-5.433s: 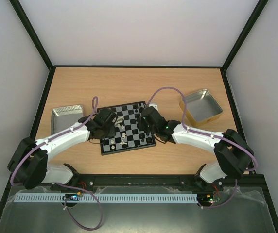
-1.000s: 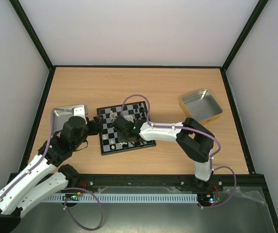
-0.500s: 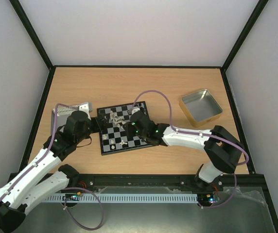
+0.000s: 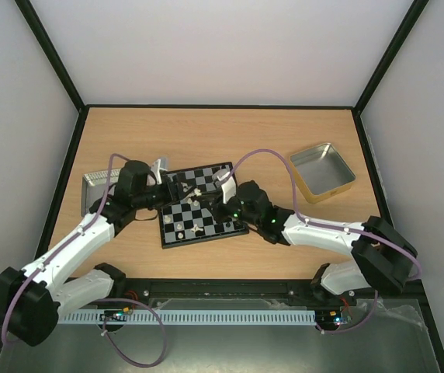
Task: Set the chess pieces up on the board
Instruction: Place the chess piece on the chessboard.
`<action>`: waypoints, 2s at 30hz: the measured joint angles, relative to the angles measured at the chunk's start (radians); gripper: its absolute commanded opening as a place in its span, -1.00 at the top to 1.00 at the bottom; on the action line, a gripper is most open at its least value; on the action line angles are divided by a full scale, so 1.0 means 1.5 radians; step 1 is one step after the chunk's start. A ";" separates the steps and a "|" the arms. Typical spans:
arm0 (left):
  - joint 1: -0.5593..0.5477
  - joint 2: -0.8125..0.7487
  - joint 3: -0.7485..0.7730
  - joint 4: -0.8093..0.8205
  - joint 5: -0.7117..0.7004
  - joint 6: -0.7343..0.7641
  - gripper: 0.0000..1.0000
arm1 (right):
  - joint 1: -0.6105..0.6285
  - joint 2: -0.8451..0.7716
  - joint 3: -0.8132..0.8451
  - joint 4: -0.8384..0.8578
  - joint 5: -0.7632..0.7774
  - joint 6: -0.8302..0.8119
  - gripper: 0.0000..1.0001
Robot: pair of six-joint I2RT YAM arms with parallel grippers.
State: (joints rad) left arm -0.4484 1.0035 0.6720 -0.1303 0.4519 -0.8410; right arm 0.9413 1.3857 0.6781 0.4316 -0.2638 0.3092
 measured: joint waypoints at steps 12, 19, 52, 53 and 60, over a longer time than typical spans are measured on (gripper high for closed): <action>0.014 0.017 -0.038 0.159 0.147 -0.093 0.06 | -0.004 -0.033 -0.036 0.069 -0.034 -0.050 0.84; 0.014 0.025 -0.038 0.168 0.176 -0.090 0.27 | -0.005 -0.034 -0.037 0.081 -0.048 -0.049 0.84; -0.256 -0.074 0.003 -0.224 -0.450 -0.013 0.95 | -0.006 -0.068 -0.040 0.045 0.051 0.100 -0.23; -0.271 -0.079 -0.002 -0.235 -0.475 -0.026 0.95 | -0.006 -0.068 -0.040 0.045 0.055 0.104 -0.23; -0.327 -0.078 -0.075 -0.264 -0.570 -0.099 0.95 | -0.006 -0.066 -0.040 0.045 0.066 0.124 -0.23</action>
State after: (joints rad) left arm -0.9382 0.8871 0.5598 -0.5270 -0.4026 -0.9897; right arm 0.9329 1.2869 0.6186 0.4984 -0.1654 0.4946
